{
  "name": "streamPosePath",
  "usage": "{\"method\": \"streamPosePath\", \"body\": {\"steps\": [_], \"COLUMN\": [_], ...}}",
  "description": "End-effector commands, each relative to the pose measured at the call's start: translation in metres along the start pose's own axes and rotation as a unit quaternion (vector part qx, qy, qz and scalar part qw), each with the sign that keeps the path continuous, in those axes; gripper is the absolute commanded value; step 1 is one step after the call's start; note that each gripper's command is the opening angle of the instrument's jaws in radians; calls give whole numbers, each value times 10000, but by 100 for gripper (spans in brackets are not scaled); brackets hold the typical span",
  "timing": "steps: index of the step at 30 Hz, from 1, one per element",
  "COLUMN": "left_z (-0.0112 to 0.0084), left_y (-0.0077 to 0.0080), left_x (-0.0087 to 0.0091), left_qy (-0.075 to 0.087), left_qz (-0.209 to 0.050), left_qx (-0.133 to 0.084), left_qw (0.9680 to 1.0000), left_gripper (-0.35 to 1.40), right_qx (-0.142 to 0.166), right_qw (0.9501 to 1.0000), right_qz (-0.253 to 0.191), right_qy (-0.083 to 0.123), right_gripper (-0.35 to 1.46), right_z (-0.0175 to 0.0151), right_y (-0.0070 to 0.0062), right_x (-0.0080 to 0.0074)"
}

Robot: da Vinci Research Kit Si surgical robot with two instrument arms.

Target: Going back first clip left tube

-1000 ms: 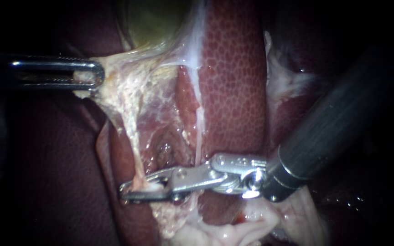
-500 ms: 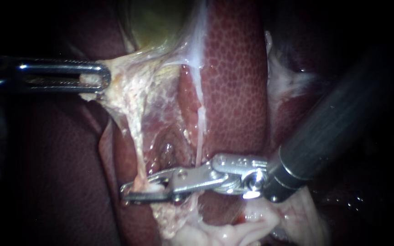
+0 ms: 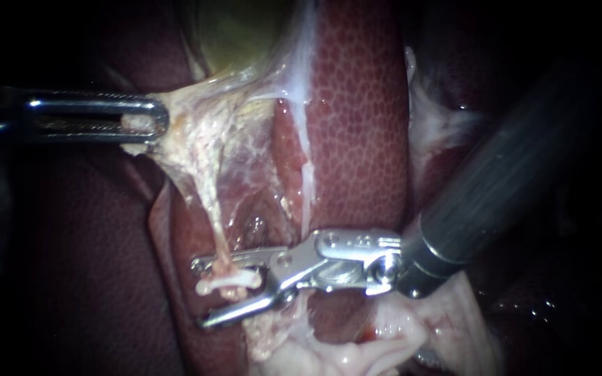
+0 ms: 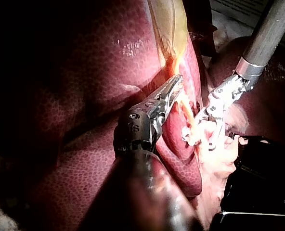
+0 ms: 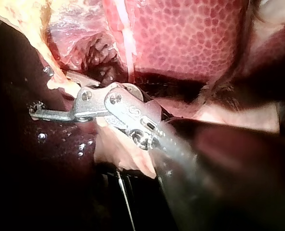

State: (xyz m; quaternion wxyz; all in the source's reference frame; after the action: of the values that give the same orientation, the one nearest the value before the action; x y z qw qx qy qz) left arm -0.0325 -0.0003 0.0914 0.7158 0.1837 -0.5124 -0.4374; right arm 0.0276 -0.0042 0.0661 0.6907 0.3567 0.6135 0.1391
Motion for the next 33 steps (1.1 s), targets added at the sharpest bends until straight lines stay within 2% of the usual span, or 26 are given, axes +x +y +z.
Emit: {"method": "streamPosePath", "body": {"steps": [1, 8, 13, 19, 22, 27, 33], "left_z": [0, -1, -2, -3, -2, -2, -1], "left_y": [0, -1, -1, -1, -1, -1, -1], "left_x": [0, 0, 0, 0, 0, 0, 0], "left_qy": [-1, -2, -1, 0, 0, 0, -1], "left_qz": [-1, -2, -1, -1, -1, -1, -1], "left_qx": [0, -2, 0, 1, 1, 1, 1], "left_qw": [10000, 10000, 10000, 10000, 10000, 10000, 10000], "left_gripper": [-35, -35, -35, -35, -35, -35, -35], "right_qx": [-47, -122, -114, -128, -189, -310, -351], "right_qw": [10000, 9999, 9999, 9993, 9989, 9985, 9981], "right_qz": [-36, -27, -95, -357, -419, -443, -500], "right_qy": [26, 58, 57, 54, 61, 9, -84], "right_gripper": [60, 60, 60, 60, 60, 60, 60], "right_z": [-3, -21, -37, -85, -117, -171, -203], "right_y": [1, 12, 12, 5, 0, -15, -28], "right_x": [3, 4, 4, 12, 22, 37, 53]}}
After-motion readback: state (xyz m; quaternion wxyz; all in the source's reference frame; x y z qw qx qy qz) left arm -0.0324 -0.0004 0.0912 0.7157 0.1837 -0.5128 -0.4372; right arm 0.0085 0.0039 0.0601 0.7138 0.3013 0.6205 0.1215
